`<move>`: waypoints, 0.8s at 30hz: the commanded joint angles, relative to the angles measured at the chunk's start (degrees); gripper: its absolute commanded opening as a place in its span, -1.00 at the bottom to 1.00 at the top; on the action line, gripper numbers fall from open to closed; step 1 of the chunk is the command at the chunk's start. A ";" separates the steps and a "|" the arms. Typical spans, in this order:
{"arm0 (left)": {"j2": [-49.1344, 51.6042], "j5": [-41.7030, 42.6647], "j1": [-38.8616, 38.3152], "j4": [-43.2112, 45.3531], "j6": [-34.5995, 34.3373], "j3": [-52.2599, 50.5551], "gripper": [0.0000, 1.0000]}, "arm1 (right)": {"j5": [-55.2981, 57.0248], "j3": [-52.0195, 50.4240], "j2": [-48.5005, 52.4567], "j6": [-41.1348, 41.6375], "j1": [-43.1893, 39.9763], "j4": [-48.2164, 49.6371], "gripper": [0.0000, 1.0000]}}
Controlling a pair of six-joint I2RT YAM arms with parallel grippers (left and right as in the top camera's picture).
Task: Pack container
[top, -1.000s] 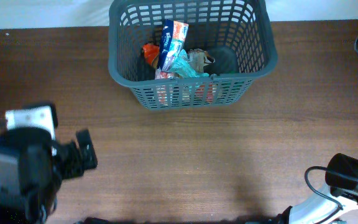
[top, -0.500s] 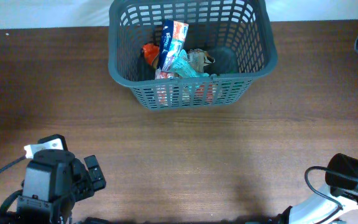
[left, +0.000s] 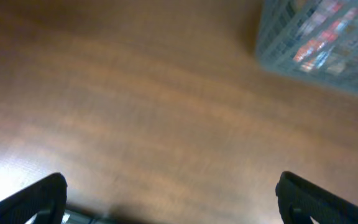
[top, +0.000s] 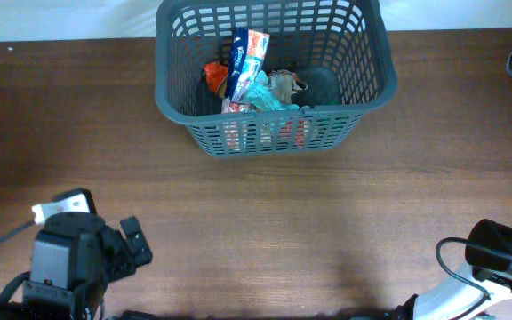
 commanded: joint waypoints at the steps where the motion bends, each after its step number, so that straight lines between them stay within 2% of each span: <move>1: -0.39 0.11 0.02 6.03 4.31 -1.86 0.99 | -0.33 -0.17 0.20 0.90 -0.15 0.17 0.98; 7: -1.46 5.75 0.04 19.15 16.52 -8.37 0.99 | -0.33 -0.17 0.20 0.90 -0.15 0.17 0.98; 12: -8.41 9.53 0.04 28.48 22.73 -18.23 0.98 | -0.33 -0.17 0.20 0.90 -0.15 0.17 0.98; 24: -29.35 13.46 5.55 40.94 23.85 -41.33 0.99 | -0.33 -0.17 0.20 0.90 -0.15 0.17 0.98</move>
